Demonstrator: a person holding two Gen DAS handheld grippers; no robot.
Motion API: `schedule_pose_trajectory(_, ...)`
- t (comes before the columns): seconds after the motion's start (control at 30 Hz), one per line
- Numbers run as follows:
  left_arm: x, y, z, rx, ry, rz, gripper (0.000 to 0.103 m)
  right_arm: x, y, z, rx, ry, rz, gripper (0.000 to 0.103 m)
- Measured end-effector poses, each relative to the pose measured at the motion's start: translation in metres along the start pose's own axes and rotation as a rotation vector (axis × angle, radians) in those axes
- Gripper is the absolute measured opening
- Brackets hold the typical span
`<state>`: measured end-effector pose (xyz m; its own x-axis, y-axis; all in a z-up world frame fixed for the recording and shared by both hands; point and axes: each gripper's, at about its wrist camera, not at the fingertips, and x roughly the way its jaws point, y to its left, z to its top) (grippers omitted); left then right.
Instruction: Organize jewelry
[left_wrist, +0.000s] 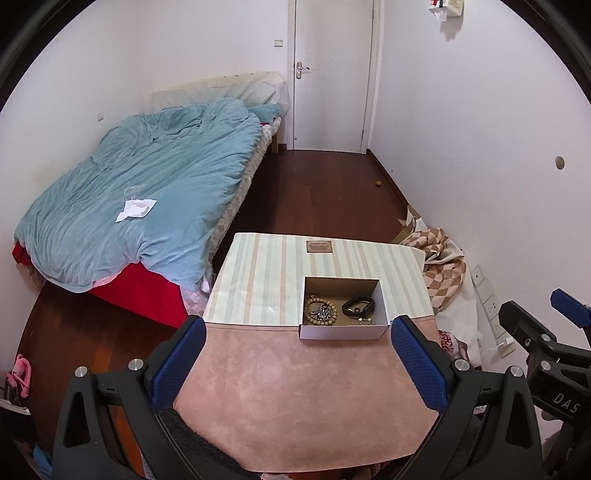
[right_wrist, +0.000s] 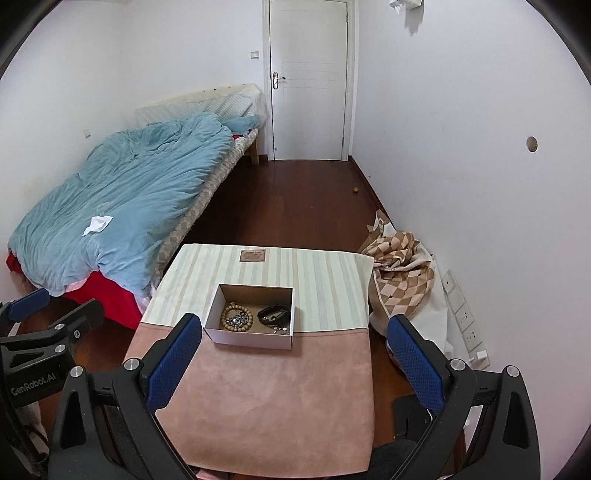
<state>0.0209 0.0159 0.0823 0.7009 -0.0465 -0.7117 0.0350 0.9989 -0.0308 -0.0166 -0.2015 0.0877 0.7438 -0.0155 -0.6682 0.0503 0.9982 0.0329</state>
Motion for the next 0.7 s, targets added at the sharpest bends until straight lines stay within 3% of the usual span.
schedule_pose_trajectory(0.27, 0.017, -0.005, 0.004, -0.003, 0.035, 0.023, 0.102, 0.015, -0.005, 0.001, 0.011, 0.025, -0.016, 0.102)
schedule_pose_trajectory(0.7, 0.079, -0.005, 0.021, -0.001, 0.143, 0.052, 0.102, 0.096, -0.006, 0.019, 0.023, 0.144, -0.03, 0.103)
